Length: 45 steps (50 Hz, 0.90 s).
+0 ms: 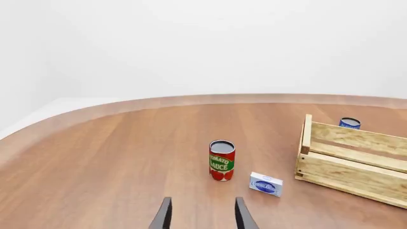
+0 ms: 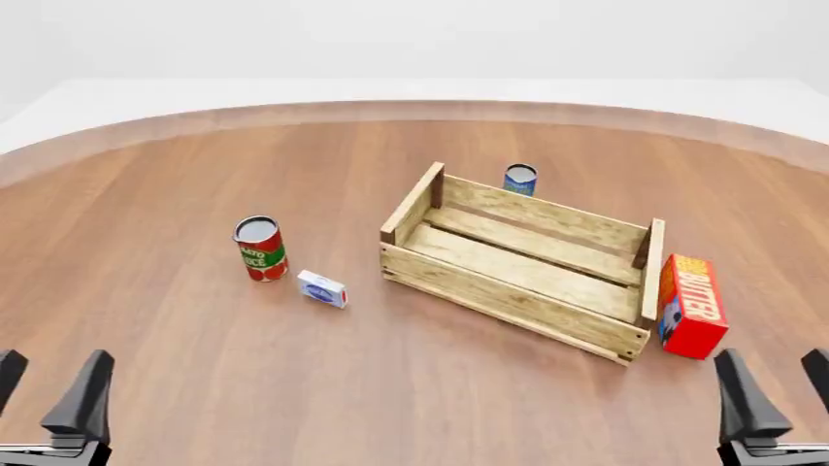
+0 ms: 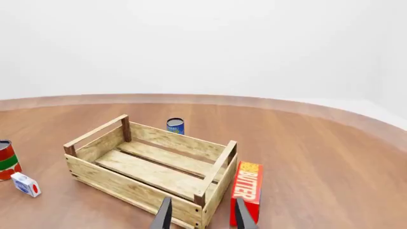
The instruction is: Pick up the butter and put it in the tray.
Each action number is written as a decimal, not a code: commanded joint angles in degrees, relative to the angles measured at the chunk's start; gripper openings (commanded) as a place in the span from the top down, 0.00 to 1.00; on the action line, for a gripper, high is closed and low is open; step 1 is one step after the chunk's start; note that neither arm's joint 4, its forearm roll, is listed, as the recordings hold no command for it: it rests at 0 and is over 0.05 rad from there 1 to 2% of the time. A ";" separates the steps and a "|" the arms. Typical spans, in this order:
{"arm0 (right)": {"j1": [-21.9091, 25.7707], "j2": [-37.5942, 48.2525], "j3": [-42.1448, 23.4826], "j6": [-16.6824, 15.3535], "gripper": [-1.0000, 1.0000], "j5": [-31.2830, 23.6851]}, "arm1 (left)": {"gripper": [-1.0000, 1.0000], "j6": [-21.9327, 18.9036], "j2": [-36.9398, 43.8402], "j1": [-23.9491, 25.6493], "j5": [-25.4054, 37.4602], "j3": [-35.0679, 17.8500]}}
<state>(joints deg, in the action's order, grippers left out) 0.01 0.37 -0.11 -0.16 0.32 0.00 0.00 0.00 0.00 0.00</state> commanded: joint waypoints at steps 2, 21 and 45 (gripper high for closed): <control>0.29 2.06 -0.04 -0.85 0.00 1.99 | 0.00 0.00 0.00 0.00 0.00 0.00; -2.23 13.19 -0.50 -2.59 0.00 13.94 | 0.00 0.00 0.00 0.00 0.00 0.00; -5.01 26.28 0.05 -3.08 0.00 25.38 | 0.00 0.00 0.00 0.00 0.00 0.00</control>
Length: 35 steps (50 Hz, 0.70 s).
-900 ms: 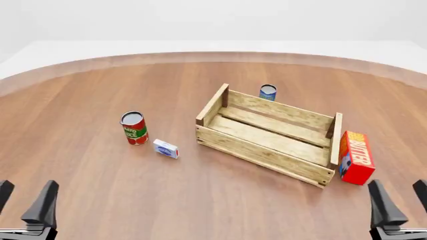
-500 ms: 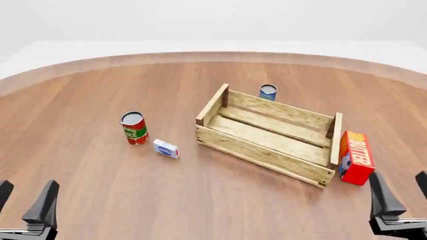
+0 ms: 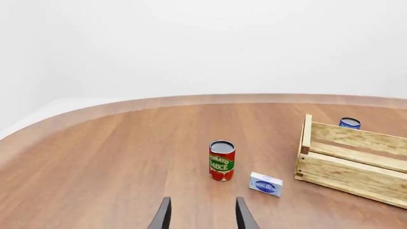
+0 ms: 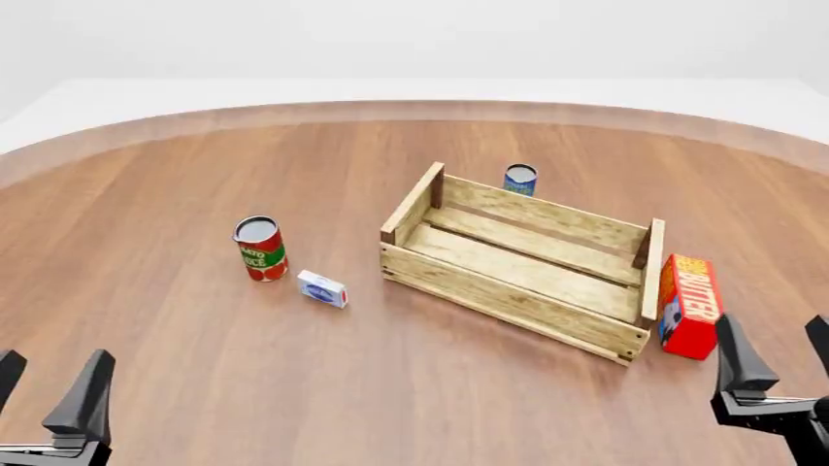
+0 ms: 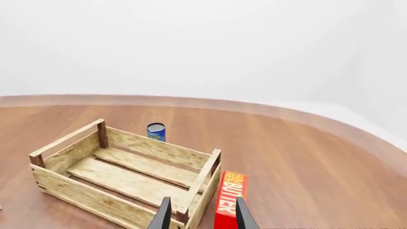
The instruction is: Pick up the butter and put it in the tray.
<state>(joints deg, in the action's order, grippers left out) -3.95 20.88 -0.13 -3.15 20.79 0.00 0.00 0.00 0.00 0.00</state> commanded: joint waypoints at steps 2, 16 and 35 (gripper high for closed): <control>-1.28 6.75 0.08 -0.19 0.00 5.93 | 0.00 0.00 0.00 0.00 0.00 0.00; -2.61 13.11 0.12 0.34 0.00 11.18 | 0.00 0.00 0.00 0.00 0.00 0.00; -4.35 22.88 0.13 -0.08 0.00 18.81 | 0.00 0.00 0.00 0.00 0.00 0.00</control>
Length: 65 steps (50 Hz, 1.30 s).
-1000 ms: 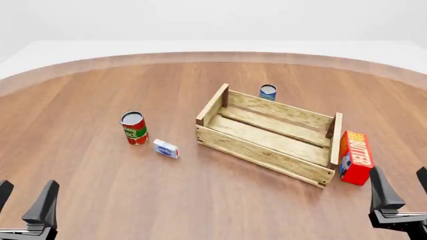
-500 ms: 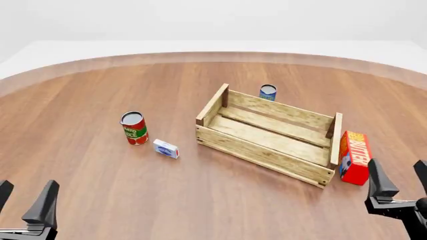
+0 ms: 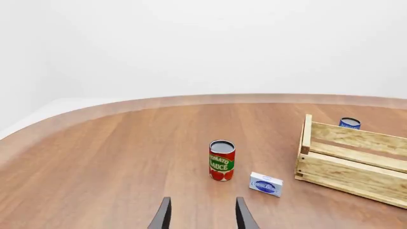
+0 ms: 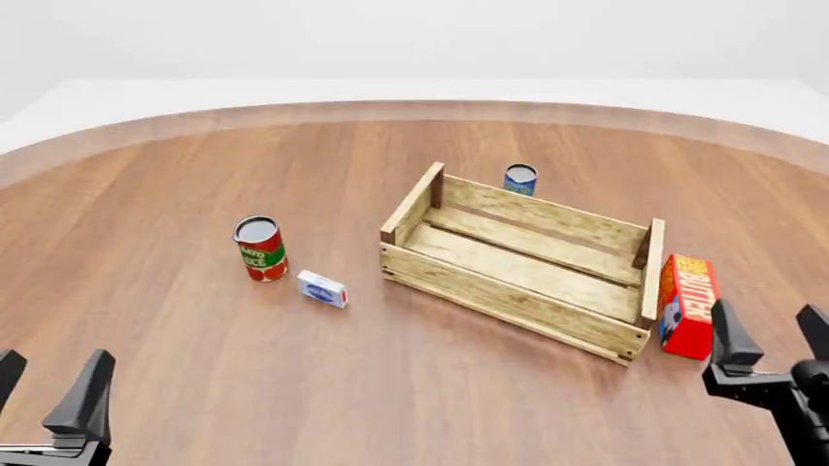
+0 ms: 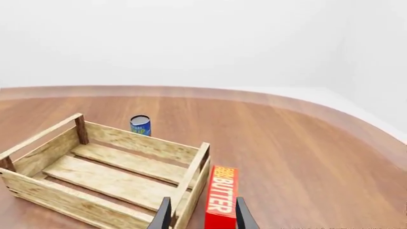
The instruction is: Pick up the butter and put it in the tray.
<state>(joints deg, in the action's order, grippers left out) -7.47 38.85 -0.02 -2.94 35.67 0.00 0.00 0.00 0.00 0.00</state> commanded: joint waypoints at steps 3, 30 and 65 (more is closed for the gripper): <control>-1.27 6.22 0.01 -0.26 0.00 5.07 | 0.00 0.00 0.00 0.00 0.00 0.00; -3.70 23.69 0.01 0.41 0.00 19.64 | 0.00 0.00 0.00 0.00 0.00 0.00; -5.04 41.25 0.00 0.97 0.00 34.19 | 0.00 0.00 0.00 0.00 0.00 0.00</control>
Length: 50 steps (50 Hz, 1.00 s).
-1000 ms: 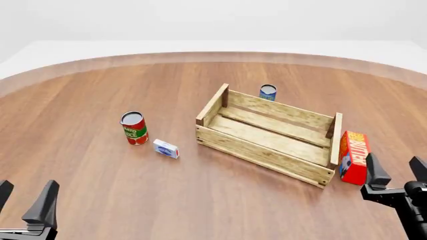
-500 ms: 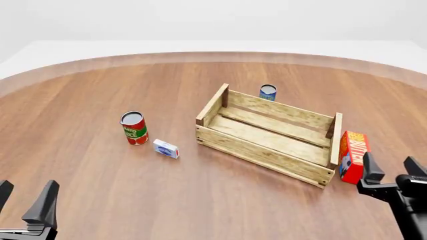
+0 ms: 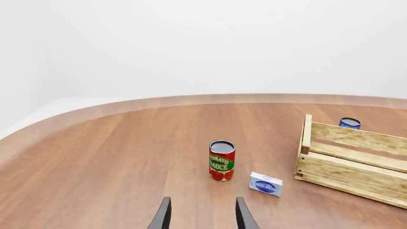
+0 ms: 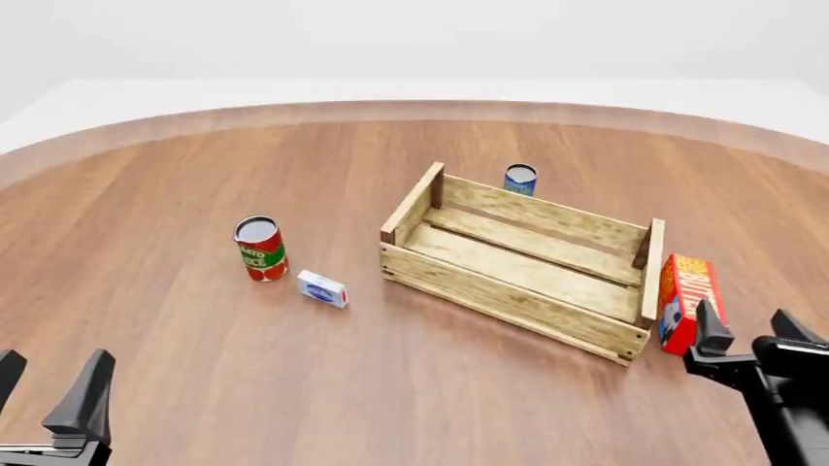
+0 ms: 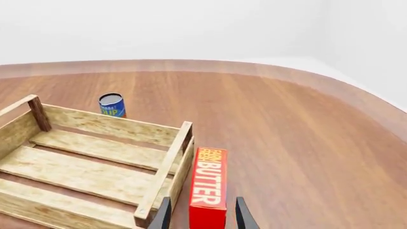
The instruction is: Pick up the butter and put it in the tray.
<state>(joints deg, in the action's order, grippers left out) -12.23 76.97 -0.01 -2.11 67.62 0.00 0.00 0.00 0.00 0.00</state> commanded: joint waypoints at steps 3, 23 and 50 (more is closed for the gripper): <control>-0.29 3.37 -0.02 0.14 0.00 2.26 | 0.00 0.00 0.00 0.00 0.00 0.00; -0.64 5.85 -0.66 0.47 0.00 2.27 | 0.00 0.00 0.00 0.00 0.00 0.00; -0.71 10.71 -4.14 -0.50 0.00 2.27 | 0.00 0.00 0.00 0.00 0.00 0.00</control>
<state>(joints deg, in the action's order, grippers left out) -12.91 86.09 -3.03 -2.42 69.88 0.00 0.00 0.00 0.00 0.00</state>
